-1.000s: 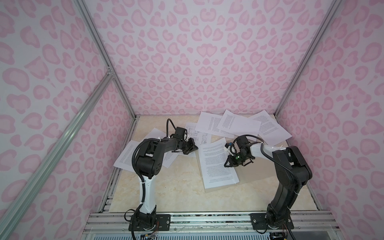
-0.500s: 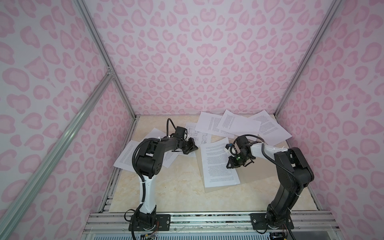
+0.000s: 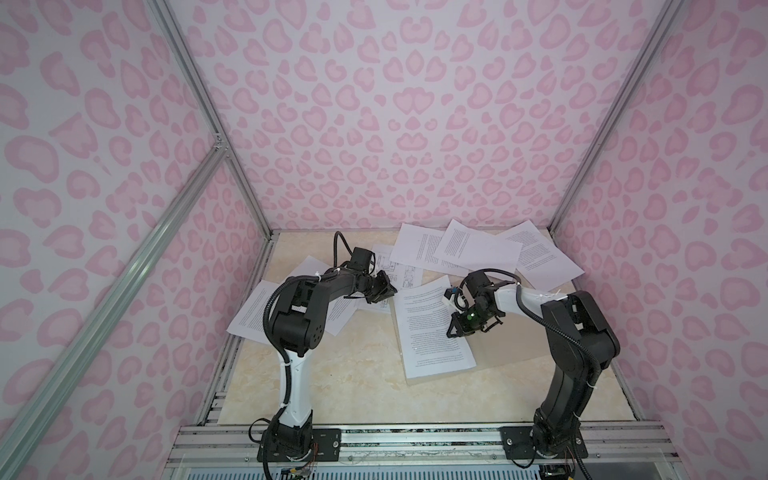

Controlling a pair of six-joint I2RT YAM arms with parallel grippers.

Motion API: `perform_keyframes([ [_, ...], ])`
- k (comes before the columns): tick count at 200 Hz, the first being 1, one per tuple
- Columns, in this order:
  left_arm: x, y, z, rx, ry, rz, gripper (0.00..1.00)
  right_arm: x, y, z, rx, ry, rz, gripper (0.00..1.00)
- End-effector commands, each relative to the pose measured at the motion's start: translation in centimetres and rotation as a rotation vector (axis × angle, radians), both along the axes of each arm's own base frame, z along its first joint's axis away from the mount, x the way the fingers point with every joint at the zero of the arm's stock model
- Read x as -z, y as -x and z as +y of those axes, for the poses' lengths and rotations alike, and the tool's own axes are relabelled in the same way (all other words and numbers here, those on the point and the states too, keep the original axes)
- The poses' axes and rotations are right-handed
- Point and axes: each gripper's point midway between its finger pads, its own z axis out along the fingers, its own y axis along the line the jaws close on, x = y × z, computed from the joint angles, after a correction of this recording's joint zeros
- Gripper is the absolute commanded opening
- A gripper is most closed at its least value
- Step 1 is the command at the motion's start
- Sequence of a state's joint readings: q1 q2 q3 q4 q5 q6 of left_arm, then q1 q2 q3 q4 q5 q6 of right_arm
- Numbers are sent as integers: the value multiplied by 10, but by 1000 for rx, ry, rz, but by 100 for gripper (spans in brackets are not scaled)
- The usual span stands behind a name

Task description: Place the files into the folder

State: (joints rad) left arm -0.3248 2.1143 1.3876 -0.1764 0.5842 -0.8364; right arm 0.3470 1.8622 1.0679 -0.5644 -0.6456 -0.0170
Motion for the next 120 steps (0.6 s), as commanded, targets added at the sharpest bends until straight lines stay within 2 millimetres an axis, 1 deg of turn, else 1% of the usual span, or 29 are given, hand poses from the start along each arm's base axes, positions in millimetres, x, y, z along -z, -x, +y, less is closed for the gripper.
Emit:
perform_keyframes([
  [1,-43,-6,-4,16,39,-71,23,8,-3,-10,39,25,13,0],
  [18,-63,-6,1,11,28,-110,24,7,-5,-12,54,18,5,0],
  [29,-67,-2,7,0,-6,-114,23,7,-5,-12,57,23,7,0],
  [38,-65,4,14,-19,-32,-103,16,7,-5,-13,59,24,10,0],
  [45,-59,10,19,-25,-48,-91,12,7,-5,-12,59,22,11,0],
  [48,-60,10,20,-29,-54,-93,11,7,-4,-12,58,21,12,0],
  [51,-51,18,23,-31,-68,-70,10,7,-4,-12,58,20,11,0],
  [62,-40,30,28,-38,-91,-44,8,5,-4,-11,57,12,7,0],
  [94,-10,57,33,-35,-136,23,6,-2,-3,-11,36,15,-3,0],
  [109,1,66,35,-33,-152,46,6,-5,-3,-12,19,25,-11,0],
  [120,7,70,32,-23,-152,56,6,-6,-2,-12,7,34,-13,0],
])
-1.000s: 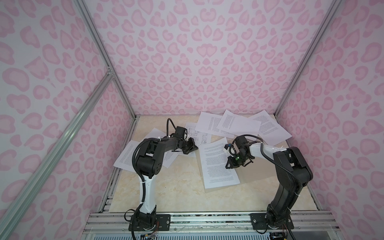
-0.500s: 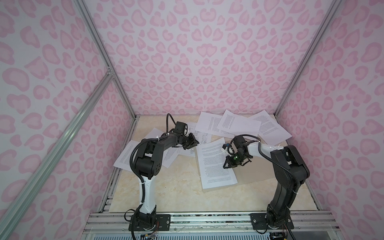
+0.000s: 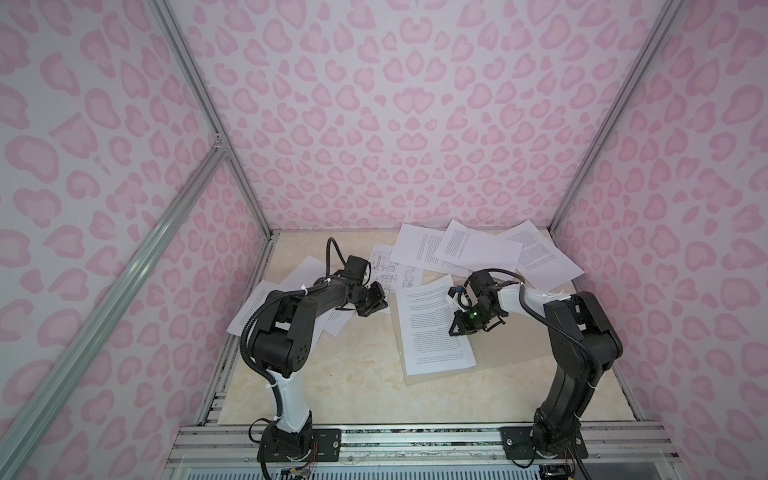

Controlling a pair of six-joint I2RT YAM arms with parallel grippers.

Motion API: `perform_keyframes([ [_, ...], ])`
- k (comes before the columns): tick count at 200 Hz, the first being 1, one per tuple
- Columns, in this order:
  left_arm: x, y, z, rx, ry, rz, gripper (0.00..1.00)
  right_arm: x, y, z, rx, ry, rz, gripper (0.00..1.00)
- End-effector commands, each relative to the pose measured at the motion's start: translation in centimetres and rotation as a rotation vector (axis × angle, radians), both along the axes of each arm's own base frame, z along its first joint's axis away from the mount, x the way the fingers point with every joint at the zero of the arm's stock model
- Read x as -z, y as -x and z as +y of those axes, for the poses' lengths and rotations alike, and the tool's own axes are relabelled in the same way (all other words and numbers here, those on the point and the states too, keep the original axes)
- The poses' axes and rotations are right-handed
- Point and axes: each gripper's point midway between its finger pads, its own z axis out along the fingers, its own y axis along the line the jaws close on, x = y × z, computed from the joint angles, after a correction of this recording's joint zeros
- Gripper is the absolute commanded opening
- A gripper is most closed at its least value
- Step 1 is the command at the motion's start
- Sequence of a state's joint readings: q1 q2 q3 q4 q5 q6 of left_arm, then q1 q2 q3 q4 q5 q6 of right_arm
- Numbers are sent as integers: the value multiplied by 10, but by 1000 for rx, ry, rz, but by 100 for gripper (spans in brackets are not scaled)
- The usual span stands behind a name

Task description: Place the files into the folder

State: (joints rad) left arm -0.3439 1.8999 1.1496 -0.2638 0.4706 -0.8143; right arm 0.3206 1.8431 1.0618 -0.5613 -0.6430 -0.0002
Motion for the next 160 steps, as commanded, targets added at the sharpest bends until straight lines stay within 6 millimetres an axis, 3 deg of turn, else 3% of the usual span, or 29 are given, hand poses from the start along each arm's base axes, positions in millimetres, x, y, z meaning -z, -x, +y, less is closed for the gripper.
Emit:
perform_keyframes([
  [1,5,5,1,1,-17,-2,6,-2,4,-4,-35,37,-5,0],
  [79,37,5,-6,6,-47,54,6,0,8,9,-89,44,0,0],
  [160,34,3,-6,-5,-47,48,6,7,15,15,-76,18,11,0],
])
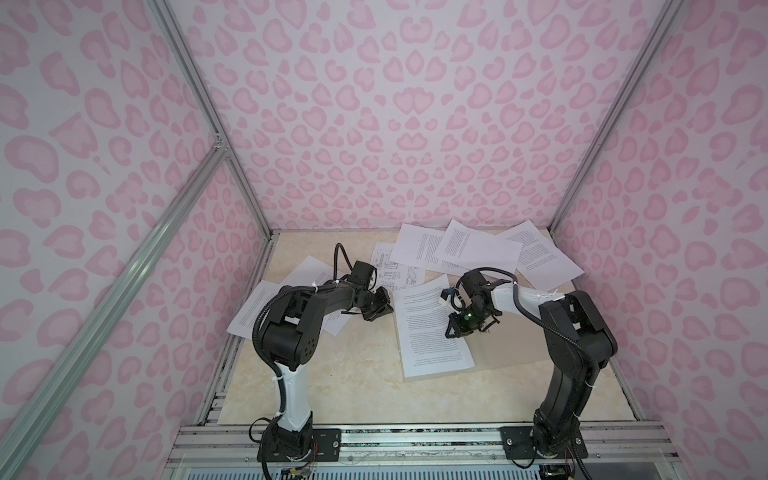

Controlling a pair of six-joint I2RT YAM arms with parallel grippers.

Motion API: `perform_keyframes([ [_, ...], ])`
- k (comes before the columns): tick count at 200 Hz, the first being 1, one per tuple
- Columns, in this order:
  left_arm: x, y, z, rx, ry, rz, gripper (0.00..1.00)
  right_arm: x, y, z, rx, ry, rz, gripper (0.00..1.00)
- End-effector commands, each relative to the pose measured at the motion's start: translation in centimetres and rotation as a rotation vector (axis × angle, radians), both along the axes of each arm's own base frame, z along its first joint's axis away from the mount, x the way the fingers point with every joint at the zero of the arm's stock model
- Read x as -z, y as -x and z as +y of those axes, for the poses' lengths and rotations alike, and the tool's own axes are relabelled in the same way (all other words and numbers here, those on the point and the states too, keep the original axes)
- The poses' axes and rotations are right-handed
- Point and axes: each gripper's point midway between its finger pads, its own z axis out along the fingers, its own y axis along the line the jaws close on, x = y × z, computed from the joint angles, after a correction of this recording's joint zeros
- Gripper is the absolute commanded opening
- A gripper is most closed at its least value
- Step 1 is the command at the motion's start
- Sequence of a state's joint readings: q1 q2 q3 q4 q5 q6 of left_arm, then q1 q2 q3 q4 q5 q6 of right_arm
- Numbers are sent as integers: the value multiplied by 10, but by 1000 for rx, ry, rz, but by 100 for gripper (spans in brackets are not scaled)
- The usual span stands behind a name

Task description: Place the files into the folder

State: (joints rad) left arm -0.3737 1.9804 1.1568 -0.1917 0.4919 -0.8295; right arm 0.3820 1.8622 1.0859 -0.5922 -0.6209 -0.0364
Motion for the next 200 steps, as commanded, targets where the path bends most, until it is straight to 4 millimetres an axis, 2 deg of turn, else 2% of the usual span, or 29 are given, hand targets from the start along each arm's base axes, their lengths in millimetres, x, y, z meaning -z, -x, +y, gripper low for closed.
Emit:
perform_keyframes([
  [1,12,4,11,-31,-68,31,6,4,4,0,14,-10,12,0],
  [55,6,2,6,-23,-52,17,6,0,-11,-2,80,-46,-9,0],
  [77,-2,1,4,-15,-37,1,8,-5,-15,-6,116,-53,-20,10],
  [86,-7,0,2,-8,-27,-9,11,-9,-16,-7,135,-70,-32,18],
  [97,-16,-1,-2,6,-10,-28,16,-17,-20,-10,161,-87,-56,26],
  [117,-38,-6,-5,27,1,-71,25,-31,-26,-16,209,-120,-88,34],
  [132,-56,-11,-8,41,16,-105,28,-37,-29,-22,240,-123,-108,47],
  [154,-80,-15,-13,53,47,-143,29,-49,-31,-27,261,-120,-135,55],
  [182,-114,-15,-9,50,53,-210,31,-86,-42,-31,277,-122,-247,57],
  [200,-138,-10,-3,60,38,-264,33,-111,-59,-41,321,-93,-379,56],
])
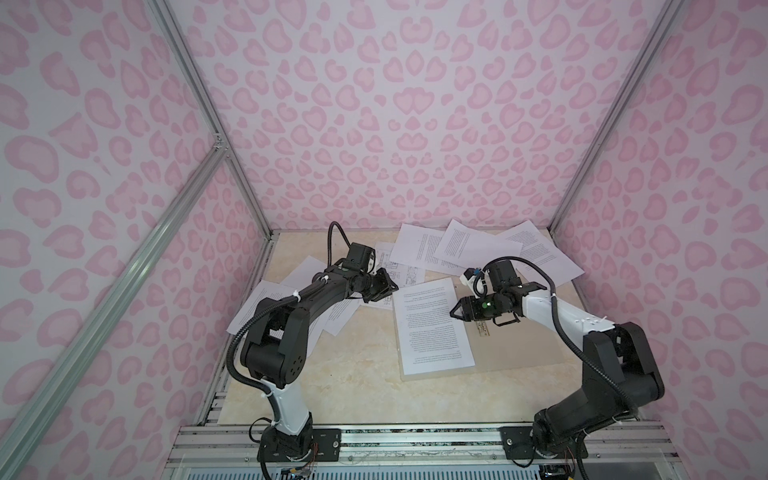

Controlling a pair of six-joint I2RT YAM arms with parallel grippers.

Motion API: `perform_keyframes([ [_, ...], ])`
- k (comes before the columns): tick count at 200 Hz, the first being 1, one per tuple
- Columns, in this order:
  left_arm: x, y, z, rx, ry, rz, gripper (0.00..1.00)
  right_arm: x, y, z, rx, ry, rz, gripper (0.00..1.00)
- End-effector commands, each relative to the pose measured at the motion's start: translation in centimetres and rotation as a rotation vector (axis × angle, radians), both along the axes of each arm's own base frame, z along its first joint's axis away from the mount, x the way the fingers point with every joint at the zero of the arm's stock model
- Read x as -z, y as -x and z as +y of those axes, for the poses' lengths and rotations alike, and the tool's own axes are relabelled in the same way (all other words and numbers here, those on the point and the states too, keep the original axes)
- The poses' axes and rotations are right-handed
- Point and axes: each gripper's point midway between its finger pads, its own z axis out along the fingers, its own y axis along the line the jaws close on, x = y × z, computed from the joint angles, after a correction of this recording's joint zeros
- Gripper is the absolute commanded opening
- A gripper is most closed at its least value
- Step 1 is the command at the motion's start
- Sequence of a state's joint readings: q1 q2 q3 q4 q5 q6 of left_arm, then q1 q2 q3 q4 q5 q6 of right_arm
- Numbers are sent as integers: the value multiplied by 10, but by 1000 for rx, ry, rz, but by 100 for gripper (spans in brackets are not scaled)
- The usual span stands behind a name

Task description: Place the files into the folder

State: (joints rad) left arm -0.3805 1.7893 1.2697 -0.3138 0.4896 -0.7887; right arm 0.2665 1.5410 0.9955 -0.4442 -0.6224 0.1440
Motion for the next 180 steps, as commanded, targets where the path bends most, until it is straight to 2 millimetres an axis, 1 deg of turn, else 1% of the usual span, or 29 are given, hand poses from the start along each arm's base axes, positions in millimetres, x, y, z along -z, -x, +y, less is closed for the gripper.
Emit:
perform_keyframes([
  [1,-32,6,7,21,-20,-72,34,-20,-19,-13,76,54,-115,56],
  [10,-44,11,14,15,-46,-105,35,-29,-25,-15,92,62,-157,56],
  [12,-48,12,16,13,-55,-115,39,-31,-26,-15,95,65,-163,57],
  [18,-55,16,24,2,-87,-142,44,-35,-31,-18,109,78,-179,58],
  [30,-69,26,47,-35,-177,-202,53,-42,-39,-25,155,116,-218,65],
  [39,-77,34,71,-90,-276,-250,64,-53,-45,-29,195,124,-282,69],
  [44,-80,38,85,-123,-329,-268,70,-57,-47,-31,216,121,-314,73],
  [48,-80,43,97,-148,-374,-274,77,-64,-49,-33,231,119,-342,79],
  [50,-80,47,103,-161,-393,-275,81,-66,-50,-35,240,122,-355,84],
  [53,-80,50,111,-181,-418,-280,85,-70,-51,-37,255,125,-372,95],
  [54,-80,51,114,-187,-426,-281,87,-70,-52,-38,260,128,-377,96],
  [60,-78,60,130,-221,-459,-280,94,-78,-55,-42,295,122,-415,98],
  [67,-74,68,146,-254,-473,-271,99,-85,-60,-49,361,99,-455,98],
  [76,-64,80,164,-297,-473,-240,97,-89,-65,-60,469,44,-484,98],
  [86,-50,95,185,-353,-471,-189,97,-92,-71,-60,498,-38,-495,98],
  [90,-49,99,191,-375,-465,-179,98,-92,-73,-58,496,-64,-486,98],
  [91,-45,101,194,-381,-465,-168,98,-92,-73,-57,493,-69,-483,98],
  [92,-46,101,195,-388,-463,-169,98,-92,-73,-57,490,-75,-480,98],
  [95,-41,106,201,-407,-460,-151,98,-91,-75,-54,479,-86,-471,98],
  [108,-24,121,217,-480,-415,-99,98,-85,-76,-42,421,-84,-423,96],
  [122,-8,131,229,-554,-342,-56,97,-79,-74,-31,380,-43,-404,93],
  [129,-1,133,233,-582,-311,-36,98,-74,-73,-33,390,4,-395,92],
  [133,1,132,235,-590,-293,-29,98,-67,-71,-37,403,39,-373,91],
  [144,5,127,229,-567,-243,-28,98,-50,-64,-53,460,88,-317,89],
  [152,7,123,223,-529,-218,-26,100,-39,-57,-64,506,72,-278,88],
  [159,9,121,216,-498,-194,-15,99,-29,-49,-77,556,52,-245,87],
  [169,9,117,204,-436,-154,-24,90,-17,-37,-98,626,38,-207,83],
  [180,7,114,187,-356,-157,-41,88,-5,-22,-120,699,49,-169,75],
])
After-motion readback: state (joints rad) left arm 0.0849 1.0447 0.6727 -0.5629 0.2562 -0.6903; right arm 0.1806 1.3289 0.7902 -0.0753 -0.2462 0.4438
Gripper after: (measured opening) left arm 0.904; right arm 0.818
